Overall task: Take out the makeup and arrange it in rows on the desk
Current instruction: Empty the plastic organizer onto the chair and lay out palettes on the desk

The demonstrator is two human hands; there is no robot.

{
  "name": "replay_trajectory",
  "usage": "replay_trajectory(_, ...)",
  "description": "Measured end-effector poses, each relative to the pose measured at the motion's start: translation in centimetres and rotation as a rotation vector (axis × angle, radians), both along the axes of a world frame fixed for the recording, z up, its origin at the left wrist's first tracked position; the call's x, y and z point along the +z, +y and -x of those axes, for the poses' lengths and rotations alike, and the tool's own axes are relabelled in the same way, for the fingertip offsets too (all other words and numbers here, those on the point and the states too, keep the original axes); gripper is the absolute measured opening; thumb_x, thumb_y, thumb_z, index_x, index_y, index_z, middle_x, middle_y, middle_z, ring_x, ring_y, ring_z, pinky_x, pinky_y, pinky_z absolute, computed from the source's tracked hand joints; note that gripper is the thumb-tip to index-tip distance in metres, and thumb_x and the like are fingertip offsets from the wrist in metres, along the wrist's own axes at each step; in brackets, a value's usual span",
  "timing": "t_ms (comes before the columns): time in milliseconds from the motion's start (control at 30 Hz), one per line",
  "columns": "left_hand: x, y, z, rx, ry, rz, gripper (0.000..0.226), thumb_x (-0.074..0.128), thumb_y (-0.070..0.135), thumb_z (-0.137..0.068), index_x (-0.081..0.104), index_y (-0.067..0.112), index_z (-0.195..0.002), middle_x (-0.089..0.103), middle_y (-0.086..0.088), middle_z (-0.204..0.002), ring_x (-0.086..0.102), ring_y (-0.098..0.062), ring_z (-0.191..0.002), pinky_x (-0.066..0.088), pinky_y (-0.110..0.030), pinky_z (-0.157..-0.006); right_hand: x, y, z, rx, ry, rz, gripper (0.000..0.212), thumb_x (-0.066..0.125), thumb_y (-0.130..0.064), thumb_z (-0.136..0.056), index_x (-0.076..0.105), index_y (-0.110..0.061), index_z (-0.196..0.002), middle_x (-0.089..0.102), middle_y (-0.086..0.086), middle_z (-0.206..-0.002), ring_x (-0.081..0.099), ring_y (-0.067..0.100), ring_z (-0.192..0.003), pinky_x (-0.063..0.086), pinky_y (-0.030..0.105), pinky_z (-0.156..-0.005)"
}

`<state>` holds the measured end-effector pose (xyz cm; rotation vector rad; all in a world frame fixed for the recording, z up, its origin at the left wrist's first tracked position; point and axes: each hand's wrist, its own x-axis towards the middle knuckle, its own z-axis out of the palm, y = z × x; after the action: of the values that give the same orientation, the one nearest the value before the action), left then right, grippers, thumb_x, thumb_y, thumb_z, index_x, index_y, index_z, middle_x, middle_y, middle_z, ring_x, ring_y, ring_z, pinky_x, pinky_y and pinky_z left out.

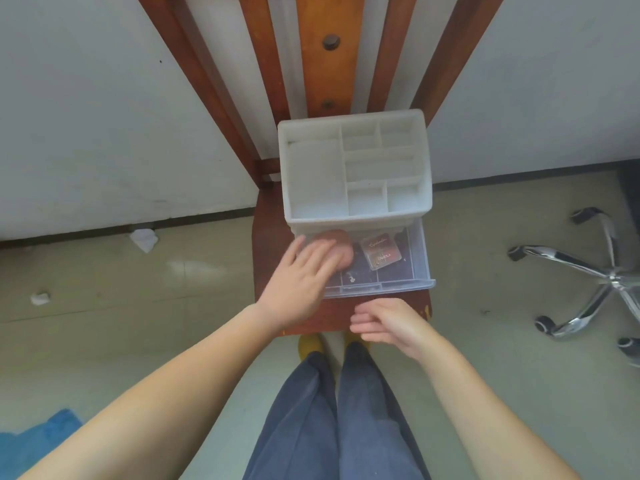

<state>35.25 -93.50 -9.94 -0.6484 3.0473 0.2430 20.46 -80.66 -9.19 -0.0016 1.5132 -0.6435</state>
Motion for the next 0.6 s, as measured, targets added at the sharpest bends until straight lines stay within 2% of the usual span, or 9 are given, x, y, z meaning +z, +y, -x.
replay_trajectory(33,-0.3,0.5,0.1,-0.043,-0.001,-0.041,0.053,0.044,0.01,-0.075,0.054,0.007,-0.127,0.057,-0.016,-0.127,0.056,-0.032,-0.114,0.039,-0.046,-0.102,1.1,-0.2,1.2,0.221,0.075,0.029,0.026,0.037,-0.008,-0.097,0.061,-0.005,-0.105,0.069,0.011,-0.1,0.07,0.013,-0.078,0.056,0.024,-0.066)
replay_trajectory(100,-0.9,0.8,1.0,0.0,-0.067,-0.158,0.045,0.05,0.009,-0.081,0.052,0.007,-0.126,0.054,-0.017,-0.126,0.054,-0.035,-0.113,0.04,-0.041,-0.1,2.5,-1.3,3.5,0.469,0.339,0.151,0.023,0.042,-0.009,-0.095,0.063,-0.018,-0.092,0.07,0.005,-0.095,0.068,0.009,-0.073,0.054,0.025,-0.064)
replay_trajectory(167,-1.6,0.4,2.5,0.121,-0.181,-0.205,0.041,0.05,0.017,-0.089,0.045,0.01,-0.128,0.043,-0.018,-0.135,0.042,-0.037,-0.124,0.032,-0.041,-0.104,2.5,-3.2,5.4,0.646,0.78,0.29,0.019,0.048,-0.012,-0.092,0.061,-0.021,-0.103,0.064,-0.003,-0.106,0.062,0.013,-0.091,0.051,0.03,-0.076)
replay_trajectory(233,-2.3,-0.2,4.1,0.193,-0.269,-0.151,0.049,0.054,0.026,-0.089,0.036,0.013,-0.132,0.037,-0.017,-0.138,0.032,-0.037,-0.131,0.024,-0.043,-0.108,0.9,-5.0,6.5,0.926,1.051,0.405,0.032,0.051,-0.012,-0.091,0.052,-0.017,-0.123,0.05,0.002,-0.127,0.048,0.021,-0.116,0.045,0.036,-0.092)
replay_trajectory(300,-3.0,-0.7,5.3,0.218,-0.339,-0.105,0.059,0.059,0.025,-0.086,0.028,0.015,-0.134,0.036,-0.017,-0.139,0.026,-0.036,-0.135,0.018,-0.048,-0.111,-1.2,-6.0,7.0,1.232,1.155,0.398,0.045,0.055,-0.011,-0.087,0.041,-0.015,-0.13,0.041,0.008,-0.133,0.037,0.027,-0.125,0.035,0.039,-0.101)
replay_trajectory(367,-3.6,-1.0,5.8,0.218,-0.36,-0.09,0.061,0.06,0.02,-0.085,0.025,0.017,-0.135,0.035,-0.015,-0.139,0.027,-0.035,-0.134,0.019,-0.048,-0.111,-3.0,-5.9,7.3,1.378,1.219,0.395,0.052,0.06,-0.012,-0.085,0.037,-0.017,-0.132,0.042,0.008,-0.132,0.039,0.028,-0.123,0.03,0.04,-0.103)
replay_trajectory(500,-3.5,-1.2,5.3,0.166,-0.337,-0.091,0.066,0.059,0.02,-0.084,0.024,0.017,-0.139,0.035,-0.017,-0.137,0.033,-0.036,-0.127,0.029,-0.042,-0.105,-3.9,-5.2,7.5,1.432,1.309,0.482,0.049,0.064,-0.022,-0.084,0.042,-0.015,-0.127,0.047,0.009,-0.128,0.044,0.029,-0.117,0.034,0.039,-0.098)
replay_trajectory(600,-1.7,-1.0,5.0,0.237,-0.242,-0.243,0.07,0.061,0.031,-0.079,0.028,0.018,-0.139,0.042,-0.014,-0.125,0.042,-0.034,-0.114,0.035,-0.037,-0.095,-2.5,-5.0,7.7,1.276,1.221,0.536,0.047,0.061,-0.035,-0.084,0.044,-0.016,-0.124,0.048,0.008,-0.121,0.045,0.027,-0.113,0.039,0.036,-0.092)
